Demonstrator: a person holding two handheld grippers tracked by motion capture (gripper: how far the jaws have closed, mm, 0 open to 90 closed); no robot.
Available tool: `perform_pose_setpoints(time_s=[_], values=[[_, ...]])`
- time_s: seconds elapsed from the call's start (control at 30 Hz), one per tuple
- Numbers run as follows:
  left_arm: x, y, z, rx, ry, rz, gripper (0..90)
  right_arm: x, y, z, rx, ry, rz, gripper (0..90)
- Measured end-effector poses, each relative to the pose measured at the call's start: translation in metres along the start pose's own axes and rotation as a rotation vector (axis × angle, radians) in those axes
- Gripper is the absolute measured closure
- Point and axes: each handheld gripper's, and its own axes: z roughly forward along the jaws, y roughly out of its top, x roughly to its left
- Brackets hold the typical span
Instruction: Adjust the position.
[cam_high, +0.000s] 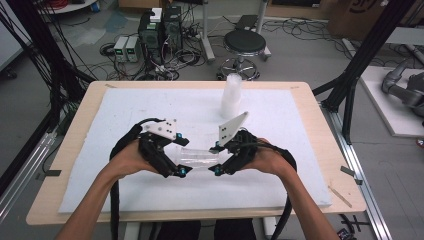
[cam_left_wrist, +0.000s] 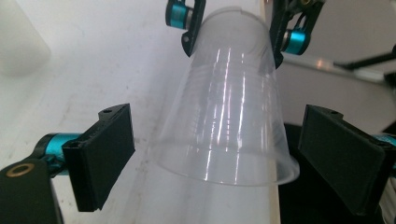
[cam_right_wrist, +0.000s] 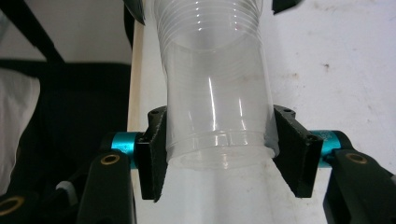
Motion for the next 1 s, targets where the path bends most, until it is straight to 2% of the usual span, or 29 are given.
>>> perform_pose_setpoints(time_s=[0.03,0.07,0.1,0.13,0.23,0.37,0.4,0.43,0.47,0.5,0.6,0.67,0.77,0.97,1.0], values=[[0.000,0.000,0.000,0.000,0.000,0.000,10.5,0.000,0.000,0.000,0.000,0.000,0.000,42.8],[-0.001,-0.009,-0.002,-0.056,0.014,0.002,10.4,0.000,-0.010,-0.001,-0.061,0.001,0.028,42.9],[-0.001,-0.009,-0.002,-0.056,0.014,0.002,10.5,0.000,-0.010,-0.001,-0.061,0.001,0.028,42.9],[-0.002,-0.014,-0.002,-0.086,0.028,0.008,10.5,0.000,-0.014,-0.001,-0.081,0.002,0.038,42.9],[-0.004,-0.025,-0.004,-0.187,0.032,0.011,10.4,0.001,-0.029,-0.001,-0.180,0.002,0.074,42.9],[-0.006,-0.035,-0.003,-0.314,0.034,0.016,10.5,0.003,-0.045,0.000,-0.275,0.000,0.092,42.9],[-0.006,-0.038,-0.003,-0.342,0.035,0.014,10.4,0.003,-0.051,0.002,-0.319,0.003,0.100,43.0],[-0.007,-0.041,-0.001,-0.374,0.038,0.012,10.4,0.003,-0.051,0.002,-0.319,0.003,0.100,43.0],[-0.007,-0.042,0.000,-0.388,0.042,0.012,10.4,0.004,-0.056,0.003,-0.365,0.004,0.106,43.0],[-0.007,-0.045,0.002,-0.399,0.047,0.017,10.4,0.004,-0.056,0.003,-0.365,0.004,0.106,43.0],[-0.008,-0.051,0.007,-0.436,0.052,0.023,10.5,0.006,-0.060,0.006,-0.423,0.007,0.105,43.0],[-0.009,-0.055,0.010,-0.484,0.056,0.024,10.4,0.008,-0.065,0.010,-0.466,0.006,0.109,43.0],[-0.010,-0.062,0.015,-0.544,0.050,0.025,10.4,0.008,-0.067,0.013,-0.471,0.006,0.111,43.0],[-0.010,-0.066,0.020,-0.556,0.054,0.024,10.4,0.009,-0.070,0.013,-0.505,0.006,0.110,43.0],[-0.010,-0.065,0.021,-0.560,0.046,0.025,10.4,0.009,-0.071,0.012,-0.529,0.003,0.100,43.0]])
